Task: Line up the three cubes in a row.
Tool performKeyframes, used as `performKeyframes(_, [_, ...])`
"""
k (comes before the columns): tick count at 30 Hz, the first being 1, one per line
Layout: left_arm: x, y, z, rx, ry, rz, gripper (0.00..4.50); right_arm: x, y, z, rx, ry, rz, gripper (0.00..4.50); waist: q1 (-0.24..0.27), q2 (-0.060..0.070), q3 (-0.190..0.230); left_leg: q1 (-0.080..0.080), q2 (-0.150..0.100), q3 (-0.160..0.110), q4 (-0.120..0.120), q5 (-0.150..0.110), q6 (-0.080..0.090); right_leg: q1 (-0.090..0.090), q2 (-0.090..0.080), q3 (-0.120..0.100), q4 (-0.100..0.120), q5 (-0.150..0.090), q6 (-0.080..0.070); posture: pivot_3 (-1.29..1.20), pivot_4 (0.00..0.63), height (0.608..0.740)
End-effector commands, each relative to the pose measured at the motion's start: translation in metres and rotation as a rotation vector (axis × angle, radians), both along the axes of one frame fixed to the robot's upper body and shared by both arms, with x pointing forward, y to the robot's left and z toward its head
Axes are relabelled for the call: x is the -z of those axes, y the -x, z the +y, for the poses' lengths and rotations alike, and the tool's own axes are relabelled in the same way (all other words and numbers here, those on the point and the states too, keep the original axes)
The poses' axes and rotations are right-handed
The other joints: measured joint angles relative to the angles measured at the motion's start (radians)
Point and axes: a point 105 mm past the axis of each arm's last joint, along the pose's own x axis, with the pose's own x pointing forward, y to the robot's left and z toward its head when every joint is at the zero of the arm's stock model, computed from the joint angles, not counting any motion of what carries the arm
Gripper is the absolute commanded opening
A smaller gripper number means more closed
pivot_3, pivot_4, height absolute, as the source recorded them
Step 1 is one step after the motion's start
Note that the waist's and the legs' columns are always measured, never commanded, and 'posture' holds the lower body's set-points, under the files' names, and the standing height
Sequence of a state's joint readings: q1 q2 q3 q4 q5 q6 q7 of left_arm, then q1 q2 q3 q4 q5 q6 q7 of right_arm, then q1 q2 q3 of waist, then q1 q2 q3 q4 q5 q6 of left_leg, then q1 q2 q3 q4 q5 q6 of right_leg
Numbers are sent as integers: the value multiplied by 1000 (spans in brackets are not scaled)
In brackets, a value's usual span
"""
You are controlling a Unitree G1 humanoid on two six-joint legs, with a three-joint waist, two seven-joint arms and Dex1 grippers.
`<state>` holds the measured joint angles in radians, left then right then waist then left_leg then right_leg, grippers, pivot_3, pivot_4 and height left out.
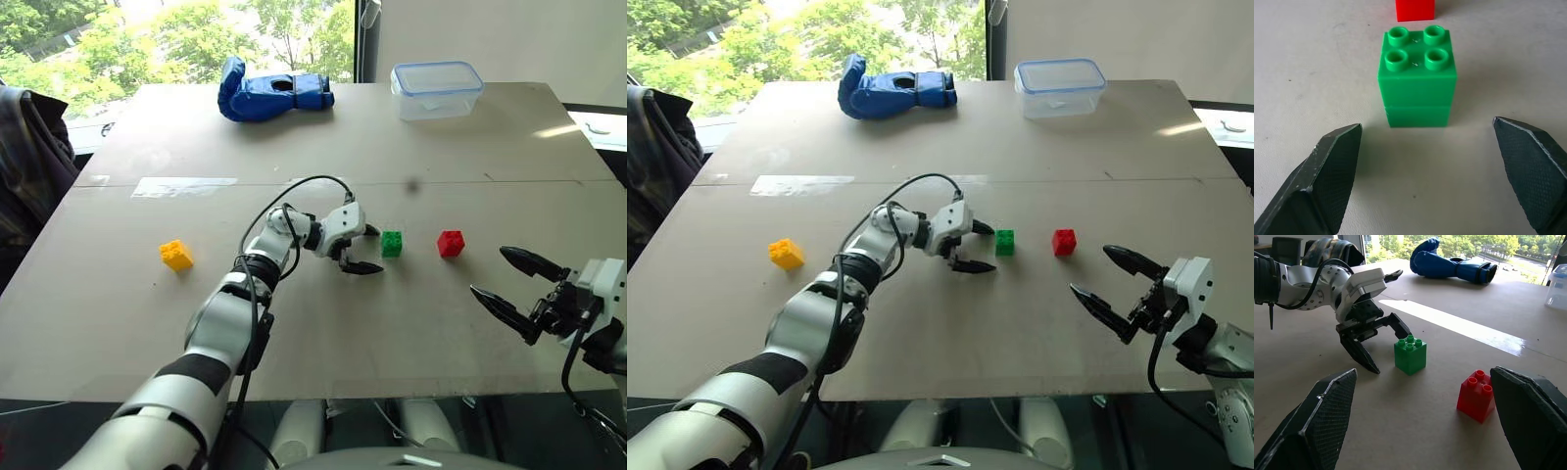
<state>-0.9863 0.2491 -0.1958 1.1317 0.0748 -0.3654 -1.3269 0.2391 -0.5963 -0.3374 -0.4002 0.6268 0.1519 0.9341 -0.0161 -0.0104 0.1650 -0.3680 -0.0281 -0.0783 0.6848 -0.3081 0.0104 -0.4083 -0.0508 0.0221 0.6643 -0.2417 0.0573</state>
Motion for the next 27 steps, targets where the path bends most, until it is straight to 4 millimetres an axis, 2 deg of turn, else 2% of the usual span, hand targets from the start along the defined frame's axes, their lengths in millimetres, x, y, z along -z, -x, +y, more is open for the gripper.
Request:
performKeyframes(1, [-37, -2, 19, 8, 59, -90, 4400, -7, 0, 5, -38, 14, -24, 4500, -4, 0, 0, 0, 0, 0, 0, 0, 0, 0, 0, 0, 0, 0, 0, 0, 150, 740])
performKeyframes(5, [-77, 4, 34, -78, 203, -151, 4400, -11, -1, 12, -76, 7, -29, 4500, 0, 0, 0, 0, 3, 0, 0, 0, 0, 0, 0, 0, 0, 0, 0, 0, 150, 740])
performKeyframes(8, [-106, 16, 58, -289, 341, -205, 4400, -17, -3, 22, -127, -1, -40, 4500, -3, 1, 0, 0, 4, -1, 0, 0, 0, 0, -1, 0, -1, 0, 0, 0, 150, 740])
performKeyframes(11, [-117, 30, 86, -515, 409, -227, 4400, -25, -8, 29, -163, -21, -58, 4500, -8, 2, 0, 0, 7, 0, 0, 0, -1, -2, 0, 2, -1, 0, 0, 0, 150, 740])
performKeyframes(13, [-123, 42, 111, -705, 506, -231, 4400, -29, -13, 37, -208, -40, -64, 4500, -3, 2, 0, 0, 7, 0, 0, 0, -1, -1, -1, 2, 0, 0, 0, 0, 150, 740])
performKeyframes(15, [-120, 57, 137, -882, 529, -265, 4400, -31, -20, 48, -268, -55, -68, 4500, -4, 2, 0, 1, 7, 0, 0, 0, -1, -1, -1, 2, 0, 0, 0, 0, 150, 740])
performKeyframes(19, [-112, 85, 164, -1104, 517, -317, 4400, -35, -32, 63, -362, -72, -73, 4500, 3, 1, 0, 2, 7, 0, 0, 0, -1, 0, -1, 2, 0, 0, 0, 0, 150, 740])
performKeyframes(21, [-102, 98, 174, -1211, 499, -320, 4400, -37, -38, 69, -404, -75, -77, 4500, 14, 1, 0, 2, 6, -1, 0, 0, -1, 1, -2, 1, -1, 0, 0, 0, 150, 740])
performKeyframes(25, [-78, 123, 215, -1617, 509, -374, 4400, -39, -50, 82, -479, -77, -88, 4500, 16, 1, 0, 3, 5, 0, 0, 1, -2, 2, -3, 1, -3, 0, 0, 0, 150, 740])
performKeyframes(27, [-64, 134, 225, -1743, 493, -380, 4400, -40, -53, 86, -509, -78, -86, 4500, 18, 0, 0, 4, 5, -1, -1, 0, -1, 3, -3, 1, -3, 0, -1, 0, 150, 740])
